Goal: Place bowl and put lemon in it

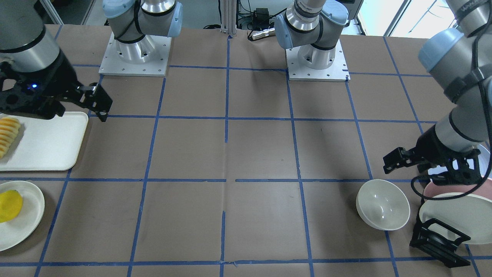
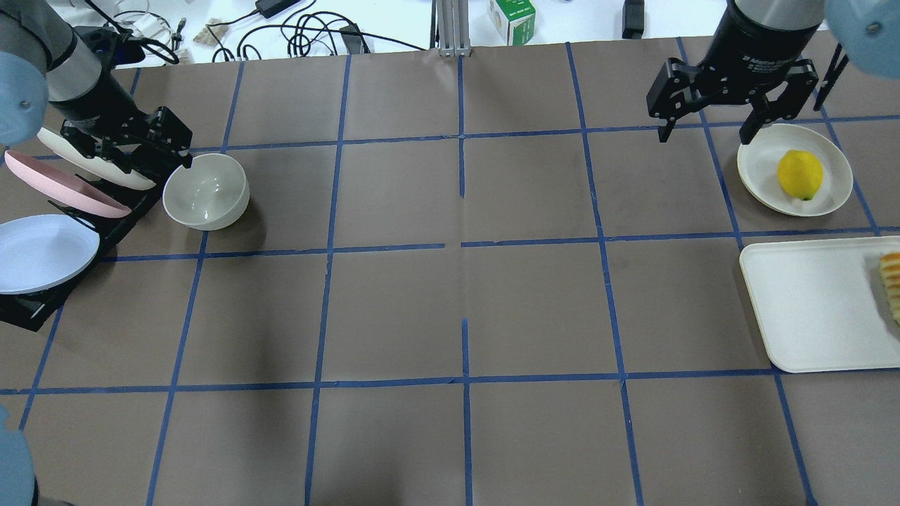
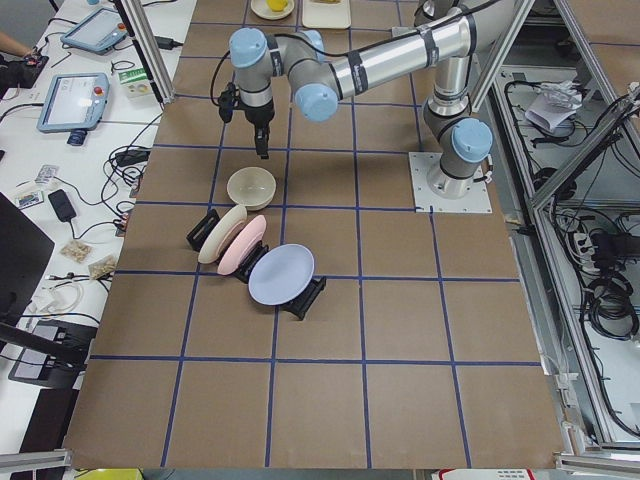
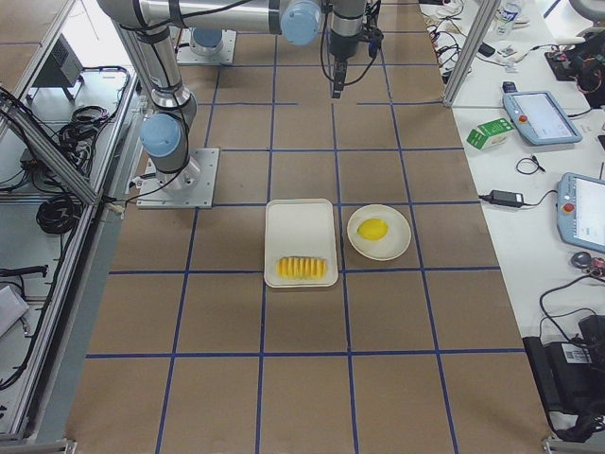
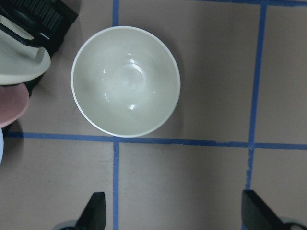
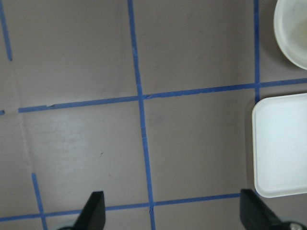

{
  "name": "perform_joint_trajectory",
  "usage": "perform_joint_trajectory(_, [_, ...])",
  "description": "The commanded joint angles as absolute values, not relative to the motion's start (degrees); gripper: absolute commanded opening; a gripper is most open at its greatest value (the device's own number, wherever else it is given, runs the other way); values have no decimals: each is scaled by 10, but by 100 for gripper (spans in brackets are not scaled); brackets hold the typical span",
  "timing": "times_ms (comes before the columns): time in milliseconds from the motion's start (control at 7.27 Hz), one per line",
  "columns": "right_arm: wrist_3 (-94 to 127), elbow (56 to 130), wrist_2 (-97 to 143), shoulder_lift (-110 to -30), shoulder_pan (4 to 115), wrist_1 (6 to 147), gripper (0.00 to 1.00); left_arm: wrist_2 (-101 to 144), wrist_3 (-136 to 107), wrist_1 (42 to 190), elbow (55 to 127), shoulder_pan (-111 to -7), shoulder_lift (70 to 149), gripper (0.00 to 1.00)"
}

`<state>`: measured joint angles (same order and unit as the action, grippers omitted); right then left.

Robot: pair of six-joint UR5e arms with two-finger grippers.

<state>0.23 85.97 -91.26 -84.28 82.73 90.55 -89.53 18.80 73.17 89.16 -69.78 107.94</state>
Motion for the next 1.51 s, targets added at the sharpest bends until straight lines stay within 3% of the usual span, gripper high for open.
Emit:
perform_joint_trajectory(0, [-45,860,-915,-796,741,938,100,-898,223,650,896,-682,1143,100])
perform_joint_trajectory(688, [-173,858,-910,-661,655,1112,100,-899,236,591,917,-679,1179,97])
perform_joint_trajectory(962, [-205,855,-914,-625,636,1141,100,-899,236,589,936,-678,1179,81])
perform_joint_trajectory(1100, [-221,855,-910,-612,618,1146,100,-899,235,584,938,-678,1180,67])
perform_joint_trajectory(1375, [-254,854,-915,-586,614,1192,100,-899,235,584,939,-679,1181,67])
